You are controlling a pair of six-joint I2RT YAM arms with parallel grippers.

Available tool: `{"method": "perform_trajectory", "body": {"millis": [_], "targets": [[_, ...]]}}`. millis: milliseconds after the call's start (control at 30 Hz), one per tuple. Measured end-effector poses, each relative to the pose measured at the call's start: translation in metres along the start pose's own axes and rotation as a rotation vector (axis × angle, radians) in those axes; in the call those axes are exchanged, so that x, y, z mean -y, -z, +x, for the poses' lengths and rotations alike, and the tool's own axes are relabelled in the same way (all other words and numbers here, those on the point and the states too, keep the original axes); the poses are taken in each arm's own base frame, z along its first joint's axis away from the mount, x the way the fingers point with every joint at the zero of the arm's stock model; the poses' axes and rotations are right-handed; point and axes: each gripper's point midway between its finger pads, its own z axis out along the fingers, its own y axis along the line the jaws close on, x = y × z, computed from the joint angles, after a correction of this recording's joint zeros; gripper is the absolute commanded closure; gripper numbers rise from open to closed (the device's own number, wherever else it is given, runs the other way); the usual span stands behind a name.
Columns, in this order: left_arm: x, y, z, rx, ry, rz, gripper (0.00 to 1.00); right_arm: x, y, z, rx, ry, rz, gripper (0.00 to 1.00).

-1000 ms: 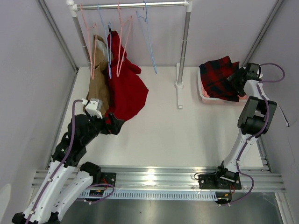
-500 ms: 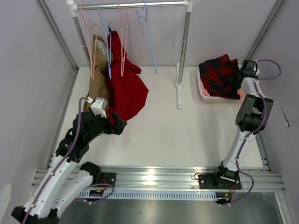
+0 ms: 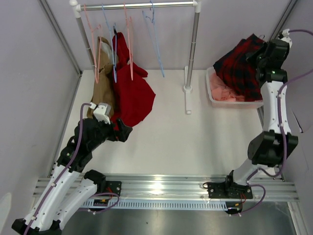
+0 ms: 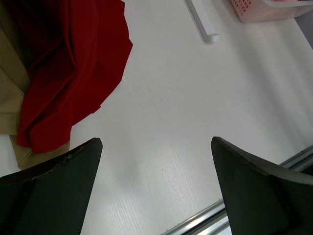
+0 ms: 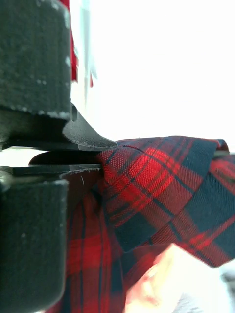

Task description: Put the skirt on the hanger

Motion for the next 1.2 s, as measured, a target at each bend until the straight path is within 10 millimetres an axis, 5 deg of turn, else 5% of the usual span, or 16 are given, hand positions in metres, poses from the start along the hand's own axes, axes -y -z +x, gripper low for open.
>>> {"method": "perform_trajectory", "body": {"millis": [200, 367, 633, 767, 933, 1000, 1100, 1200], "targets": [[0.0, 0.0, 0.0, 0.0, 0.0, 0.001, 0.01, -0.059, 0.081, -0.045, 0.14, 0.06, -0.137, 1.0], [0.0, 0.0, 0.0, -0.001, 0.0, 0.001, 0.01, -0.092, 0.136, -0.054, 0.201, 0.112, -0.211, 1.0], [0.001, 0.0, 0.001, -0.003, 0.0, 0.006, 0.01, -0.142, 0.232, -0.03, 0.203, 0.132, -0.424, 1.0], [0.001, 0.0, 0.0, -0.002, 0.0, 0.007, 0.01, -0.155, 0.259, -0.003, 0.149, 0.168, -0.517, 1.0], [0.002, 0.001, 0.0, 0.003, -0.001, 0.009, 0.01, -0.153, 0.258, 0.077, -0.03, 0.248, -0.591, 1.0], [0.002, 0.001, 0.0, 0.001, -0.001, 0.012, 0.01, -0.148, 0.256, 0.128, -0.122, 0.288, -0.612, 1.0], [0.005, 0.001, 0.001, -0.007, 0.003, 0.028, 0.01, -0.118, 0.261, 0.232, -0.314, 0.395, -0.608, 1.0], [0.01, -0.003, 0.007, -0.038, 0.032, 0.049, 0.01, -0.081, 0.277, 0.319, -0.446, 0.51, -0.61, 0.84]]}}
